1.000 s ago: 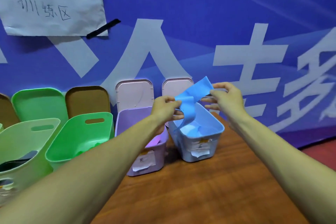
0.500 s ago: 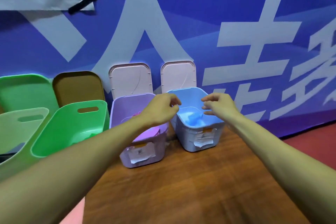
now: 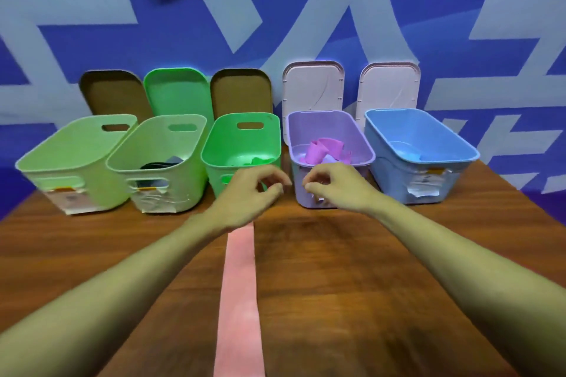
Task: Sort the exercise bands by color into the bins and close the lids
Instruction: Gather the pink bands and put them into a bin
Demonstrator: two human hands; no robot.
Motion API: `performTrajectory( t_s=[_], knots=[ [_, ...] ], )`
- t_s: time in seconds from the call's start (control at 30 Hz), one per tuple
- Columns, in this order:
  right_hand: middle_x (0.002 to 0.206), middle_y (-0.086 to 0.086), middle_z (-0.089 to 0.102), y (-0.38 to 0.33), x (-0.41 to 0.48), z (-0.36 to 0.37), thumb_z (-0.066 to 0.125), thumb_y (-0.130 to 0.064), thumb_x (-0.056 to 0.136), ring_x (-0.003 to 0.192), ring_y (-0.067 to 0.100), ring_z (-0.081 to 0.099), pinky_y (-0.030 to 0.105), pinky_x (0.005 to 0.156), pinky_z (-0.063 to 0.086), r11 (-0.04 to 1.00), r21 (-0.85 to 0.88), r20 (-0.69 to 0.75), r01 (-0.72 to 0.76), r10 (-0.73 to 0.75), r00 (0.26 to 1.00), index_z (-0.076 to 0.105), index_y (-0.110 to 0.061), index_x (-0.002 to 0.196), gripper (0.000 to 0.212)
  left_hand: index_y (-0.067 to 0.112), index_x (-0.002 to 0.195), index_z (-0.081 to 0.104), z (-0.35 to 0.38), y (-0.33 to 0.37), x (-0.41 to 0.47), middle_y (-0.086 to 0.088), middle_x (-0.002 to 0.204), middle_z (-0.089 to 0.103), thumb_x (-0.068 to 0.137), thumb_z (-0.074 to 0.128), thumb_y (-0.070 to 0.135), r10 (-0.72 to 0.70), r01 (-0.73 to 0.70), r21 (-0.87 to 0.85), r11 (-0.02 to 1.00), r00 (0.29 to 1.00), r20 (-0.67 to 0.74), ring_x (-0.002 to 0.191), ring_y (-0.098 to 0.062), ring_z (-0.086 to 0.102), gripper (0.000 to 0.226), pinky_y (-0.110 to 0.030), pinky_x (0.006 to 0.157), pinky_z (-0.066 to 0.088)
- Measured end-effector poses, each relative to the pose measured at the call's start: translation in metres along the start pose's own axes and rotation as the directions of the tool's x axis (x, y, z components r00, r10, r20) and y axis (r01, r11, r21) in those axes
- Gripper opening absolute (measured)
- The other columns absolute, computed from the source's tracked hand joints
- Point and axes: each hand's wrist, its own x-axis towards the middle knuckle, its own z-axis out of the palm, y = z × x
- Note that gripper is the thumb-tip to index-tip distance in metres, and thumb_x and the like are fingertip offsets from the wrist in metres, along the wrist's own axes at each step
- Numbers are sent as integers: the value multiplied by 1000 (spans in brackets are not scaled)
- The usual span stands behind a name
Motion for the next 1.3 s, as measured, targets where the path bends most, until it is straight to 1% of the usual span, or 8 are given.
performTrajectory(
  t_s=[0.17, 0.23, 0.37, 0.53, 0.67, 0.87, 1.17, 1.3],
  knots=[
    [98, -1, 72, -19, 7, 66, 60, -20, 88, 88, 12, 63, 20, 79, 42, 989, -138, 191, 54, -27, 981, 71, -15, 99, 16, 29, 85, 67, -17, -68, -63, 6, 86, 69, 90, 56, 10, -300, 300, -37, 953, 954, 10, 78, -7, 65, 22, -27, 78, 54],
    [98, 0, 71, -20, 11, 88, 60, -19, 88, 87, 12, 60, 19, 78, 41, 991, -135, 198, 25, 2, 980, 71, -16, 99, 17, 27, 86, 69, -16, -90, -77, 4, 87, 69, 90, 56, 12, -427, 427, -85, 900, 904, 25, 78, -12, 66, 20, -34, 79, 57],
    [92, -3, 64, -14, 20, 122, 60, -21, 86, 81, 10, 54, 21, 75, 41, 993, -115, 155, -28, 46, 987, 69, -17, 103, 20, 27, 88, 70, -1, -119, -82, 10, 92, 69, 88, 57, 11, -506, 499, -89, 862, 859, -82, 88, -7, 62, 20, -25, 84, 50],
    [97, -9, 60, -1, 24, 159, 61, -24, 85, 77, 4, 50, 30, 80, 49, 998, -32, -18, -60, 59, 998, 65, -27, 105, 21, 33, 83, 66, 24, -125, -56, 14, 95, 68, 87, 53, 23, -728, 662, -306, 684, 597, -336, 95, -11, 61, 17, -36, 96, 45],
    [94, -17, 55, 6, 20, 174, 58, -35, 87, 73, 1, 48, 28, 69, 45, 994, -97, -122, -41, 29, 992, 63, -36, 105, 19, 35, 95, 64, 36, -126, -53, 16, 103, 60, 90, 47, 27, -601, 656, -42, 753, 661, -450, 103, -6, 54, 19, -26, 93, 28],
    [96, -16, 61, 11, 23, 174, 65, -29, 85, 72, 3, 51, 26, 68, 43, 999, -34, -151, -37, 32, 988, 69, -34, 97, 13, 38, 107, 64, 40, -133, -51, 13, 111, 58, 93, 43, 33, -569, 661, 117, 741, 710, -414, 110, -8, 51, 26, -27, 88, 23],
    [80, -15, 70, 14, 20, 174, 68, -20, 83, 71, -1, 61, 28, 76, 53, 979, 186, -218, -82, 122, 968, 71, -26, 83, 7, 39, 116, 63, 28, -130, -48, 6, 120, 58, 97, 36, 42, -623, 662, 155, 733, 745, -237, 118, -16, 49, 33, -35, 94, 29],
    [77, -13, 70, 13, 19, 173, 68, -16, 81, 71, -1, 63, 24, 74, 53, 973, 220, -220, -77, 126, 967, 69, -23, 80, 7, 43, 112, 63, 14, -132, -47, 14, 98, 55, 96, 43, 41, -546, 553, 85, 829, 832, -95, 102, -4, 50, 25, -33, 92, 27]
  ],
)
